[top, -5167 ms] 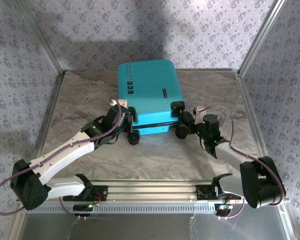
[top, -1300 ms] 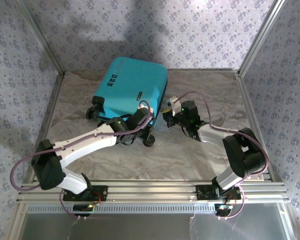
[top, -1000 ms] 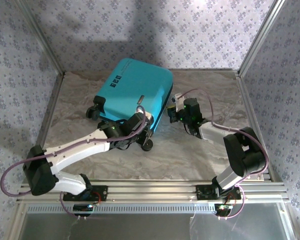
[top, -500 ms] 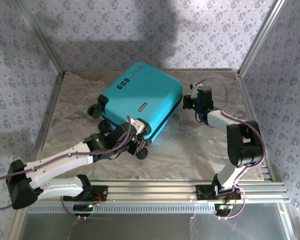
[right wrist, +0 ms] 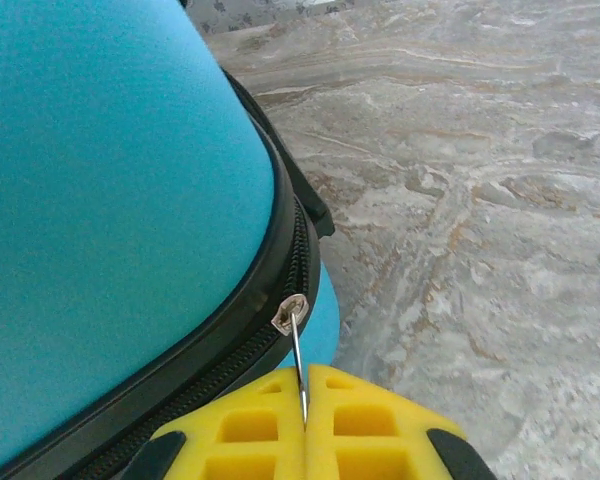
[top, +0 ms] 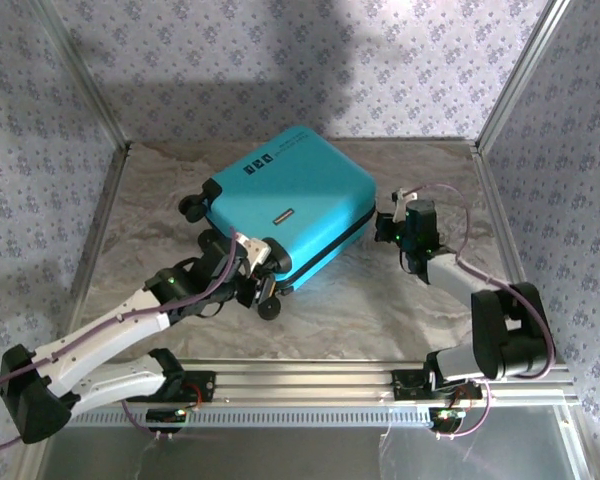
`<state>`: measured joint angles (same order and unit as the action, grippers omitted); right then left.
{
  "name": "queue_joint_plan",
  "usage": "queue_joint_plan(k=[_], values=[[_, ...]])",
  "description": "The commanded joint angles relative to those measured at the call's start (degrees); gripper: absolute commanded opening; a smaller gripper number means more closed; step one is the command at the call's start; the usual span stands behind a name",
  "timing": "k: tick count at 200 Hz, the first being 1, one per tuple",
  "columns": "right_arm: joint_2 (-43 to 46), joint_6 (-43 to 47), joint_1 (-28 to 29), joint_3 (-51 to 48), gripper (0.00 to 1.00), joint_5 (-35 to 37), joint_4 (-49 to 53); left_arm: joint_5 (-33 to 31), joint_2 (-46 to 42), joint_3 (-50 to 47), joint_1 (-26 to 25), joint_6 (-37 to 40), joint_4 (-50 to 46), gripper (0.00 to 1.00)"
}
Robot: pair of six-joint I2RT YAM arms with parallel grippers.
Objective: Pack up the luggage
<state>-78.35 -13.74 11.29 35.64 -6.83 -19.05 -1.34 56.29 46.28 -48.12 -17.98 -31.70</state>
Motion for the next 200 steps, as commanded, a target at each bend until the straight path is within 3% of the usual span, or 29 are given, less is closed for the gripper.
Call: queue_joint_plan(k=[1,64,99,125,154,179,200], values=[[6.2,-1.4,-0.6,-3.0,0.0,6.2,0.1,-14.8,0.6,0.1,5.9,-10.6,1.6,0.38],[12.0,-1.8,-0.8,-6.4,0.0,8.4,3.1,-14.5,4.1,0.4,12.4,-10.0,5.5,0.11],[12.2,-3.6,-3.6,-5.0,0.0,8.5,5.6,-15.3,4.7,0.8,14.8,-7.9,5.2,0.07],[13.2,-4.4,-5.8,-2.5,0.0,5.2,9.9,-10.7,4.6,1.2,16.2,-5.0,5.7,0.08],[14.4,-3.9,-6.7,0.6,0.3,2.9,13.1,-6.7,2.6,0.4,16.2,-4.2,6.7,0.24],[13.0,-3.5,-6.9,5.1,0.54,0.0,15.4,-6.1,-0.2,0.0,16.2,-4.8,6.7,0.63],[10.1,-3.3,-6.8,9.8,0.61,-3.4,16.9,-3.7,-2.4,0.5,16.1,-5.7,6.8,0.69]])
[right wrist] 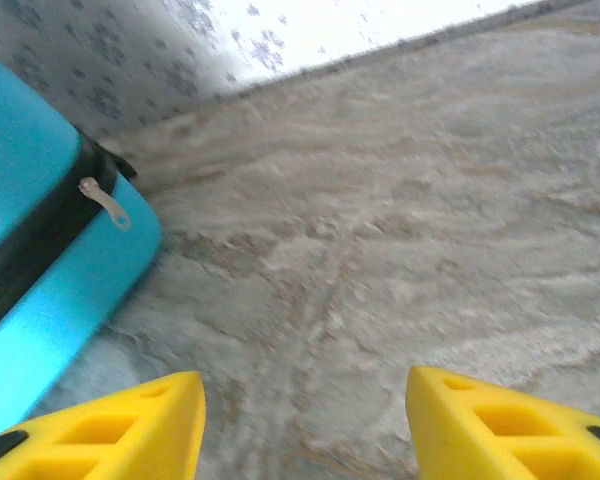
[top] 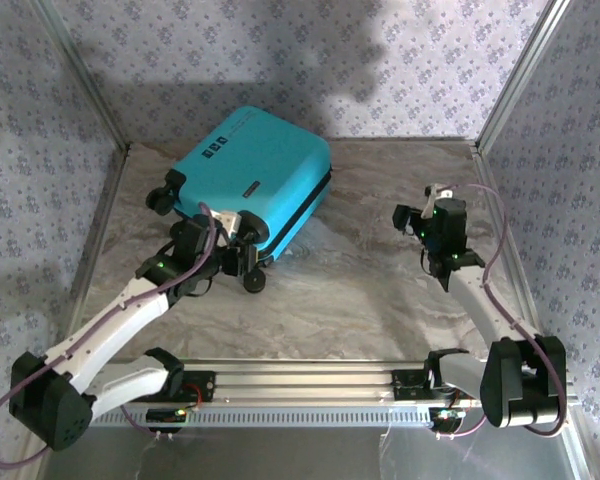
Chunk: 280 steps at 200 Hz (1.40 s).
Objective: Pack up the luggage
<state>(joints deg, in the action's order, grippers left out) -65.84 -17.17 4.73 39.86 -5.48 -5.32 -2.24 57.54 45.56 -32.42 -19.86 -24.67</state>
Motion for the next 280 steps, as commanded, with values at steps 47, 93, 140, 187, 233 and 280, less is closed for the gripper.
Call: queue_joint_plan(k=[47,93,140,187,233,280], values=[[-10.2,1.2,2.8,14.8,0.7,-8.9,4.9,-1.6,-9.1,3.7,0.3,-6.4,-1.2,0.74],[-24.2,1.3,5.9,28.9,0.85,-16.2,5.3,-13.6,-6.5,8.8,1.8,-12.2,-9.5,0.76],[-40.1,-2.6,6.5,45.1,0.98,-27.9,2.5,-9.2,-3.9,7.6,7.7,-14.5,-8.6,0.76],[-55.2,-2.4,7.3,62.7,1.0,-35.1,4.4,-11.1,-4.9,6.1,10.3,-14.5,-10.9,0.72],[-67.2,3.2,9.3,81.6,1.0,-40.3,13.6,-7.7,-3.8,-0.7,13.7,-17.3,-6.8,0.68],[-74.6,4.6,9.1,93.0,1.0,-48.6,19.5,-4.4,0.1,-3.4,19.3,-16.7,-2.6,0.66]])
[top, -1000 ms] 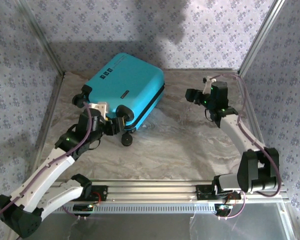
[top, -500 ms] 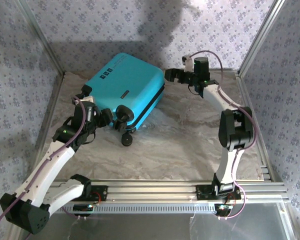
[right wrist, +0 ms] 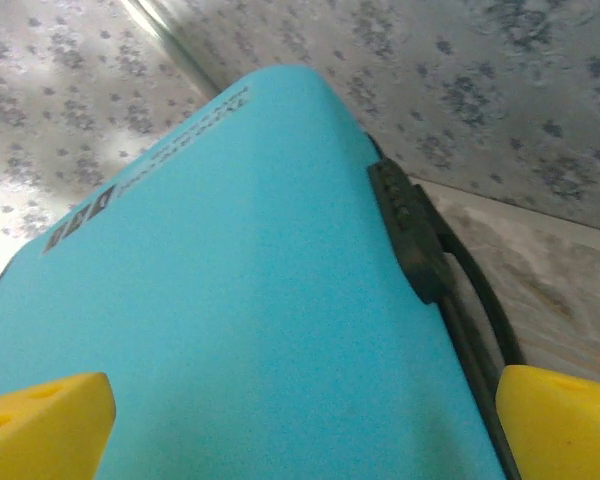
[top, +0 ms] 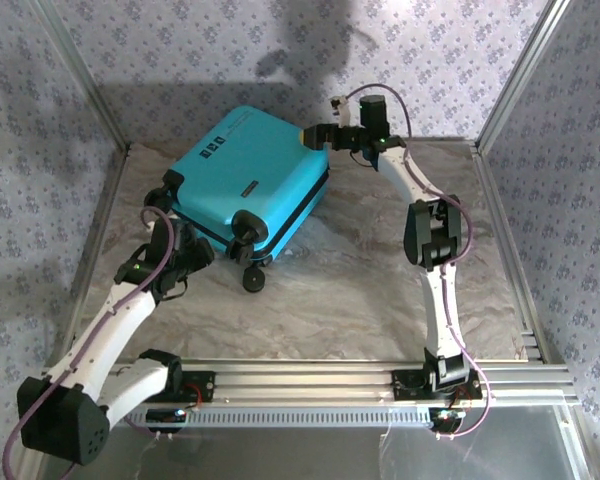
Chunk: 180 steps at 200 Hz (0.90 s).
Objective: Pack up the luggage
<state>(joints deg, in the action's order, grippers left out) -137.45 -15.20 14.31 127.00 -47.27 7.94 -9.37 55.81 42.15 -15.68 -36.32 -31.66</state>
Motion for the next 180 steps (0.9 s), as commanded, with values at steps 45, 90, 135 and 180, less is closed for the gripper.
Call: queue_joint_plan(k=[45,90,135,180], values=[[0.5,10.6,-0.1,1.1,1.0,-15.0,13.3,4.8,9.7,1.9,8.1,2.3,9.4,0.65],[17.8,14.4,0.3,-26.9,0.99,-16.1,2.8,7.4,19.1,6.3,11.4,5.6,14.3,0.62],[40.5,8.4,3.9,-62.0,0.96,-9.4,-18.4,13.1,28.4,11.6,12.0,9.1,19.3,0.58],[62.9,3.8,10.8,-86.7,0.97,7.1,-25.0,24.9,35.6,19.8,11.9,12.1,22.2,0.53]])
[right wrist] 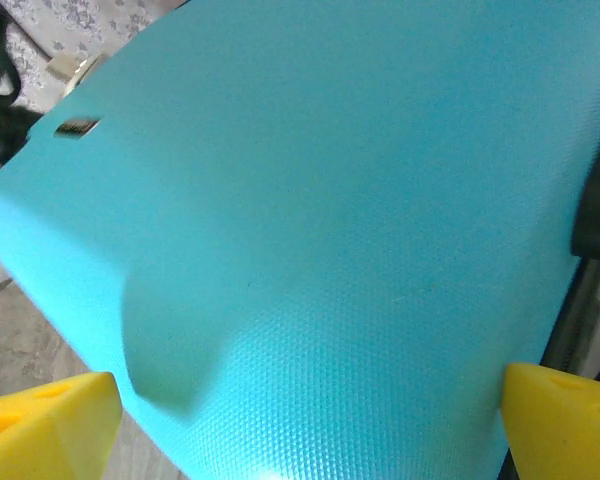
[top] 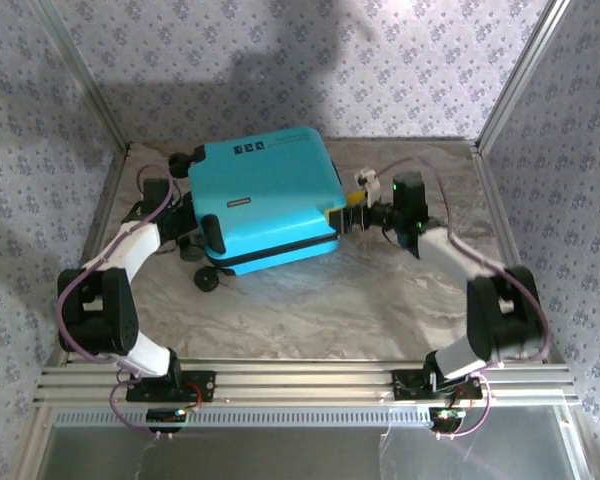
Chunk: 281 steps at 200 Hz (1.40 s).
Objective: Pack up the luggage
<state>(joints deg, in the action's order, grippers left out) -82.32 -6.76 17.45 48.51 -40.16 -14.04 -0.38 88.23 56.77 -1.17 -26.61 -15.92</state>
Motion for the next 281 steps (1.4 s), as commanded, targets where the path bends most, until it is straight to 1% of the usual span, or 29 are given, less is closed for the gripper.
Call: queue_joint_plan(k=[1,20,37,53,70,79,97,109,123,133,140,152,169,181,197,220,238,249,281], values=[[8.2,-4.7,7.7,-8.6,0.97,0.2,-3.0,16.1,3.3,5.4,-2.6,2.5,6.5,0.53],[15.2,-6.4,8.8,-12.8,0.97,7.9,-0.4,17.6,6.0,9.7,-2.6,3.4,6.3,0.54],[19.8,-7.6,8.4,-13.7,0.97,15.2,4.6,16.5,9.2,15.5,-2.5,4.8,3.0,0.54],[23.6,-8.0,8.0,-14.3,0.97,18.6,8.3,13.6,11.9,22.3,-2.4,6.1,-2.5,0.57],[27.9,-8.2,8.0,-15.8,0.97,18.5,10.2,10.9,13.8,28.2,-2.0,7.0,-6.8,0.6],[30.2,-8.9,8.1,-16.5,0.97,19.5,11.6,9.9,14.5,31.1,-1.9,7.4,-9.1,0.62],[34.3,-10.6,8.1,-17.9,0.99,22.2,14.4,5.2,15.1,37.2,-1.8,7.8,-15.9,0.62],[36.3,-11.4,8.7,-18.6,0.99,24.4,16.6,3.1,13.8,37.9,-1.8,7.2,-18.2,0.63],[37.4,-11.4,11.0,-20.3,0.98,27.4,17.2,2.9,10.8,36.0,-2.0,6.2,-18.8,0.64],[37.5,-11.4,13.4,-21.5,0.96,31.5,17.2,2.5,8.5,34.1,-2.5,5.7,-18.7,0.64],[37.3,-11.0,15.1,-22.3,0.93,34.3,17.1,2.3,6.7,32.9,-3.1,5.7,-18.7,0.65],[37.2,-10.9,18.5,-24.2,0.87,39.7,16.0,1.4,3.9,31.2,-5.1,6.1,-19.0,0.65],[37.0,-11.0,23.1,-27.6,0.79,46.7,12.7,-1.3,1.0,30.9,-9.5,7.6,-20.4,0.66],[36.6,-11.7,25.3,-30.0,0.74,49.6,9.6,-2.3,-0.5,31.3,-12.9,8.7,-21.3,0.67],[34.4,-12.4,27.0,-32.2,0.69,50.7,5.1,-4.6,-2.0,32.2,-17.5,9.2,-22.4,0.67],[28.6,-11.9,28.9,-32.3,0.63,52.1,0.8,-5.4,-2.6,34.3,-24.1,9.8,-22.6,0.68],[24.7,-11.5,29.9,-31.7,0.63,53.5,-2.3,-6.2,-1.0,37.5,-29.3,10.9,-22.7,0.69],[23.0,-11.3,30.1,-31.4,0.63,53.8,-4.0,-6.9,0.7,39.9,-32.2,12.0,-24.8,0.69],[20.1,-10.9,30.1,-30.1,0.63,54.3,-6.8,-8.9,7.2,47.0,-38.9,13.9,-26.8,0.68]])
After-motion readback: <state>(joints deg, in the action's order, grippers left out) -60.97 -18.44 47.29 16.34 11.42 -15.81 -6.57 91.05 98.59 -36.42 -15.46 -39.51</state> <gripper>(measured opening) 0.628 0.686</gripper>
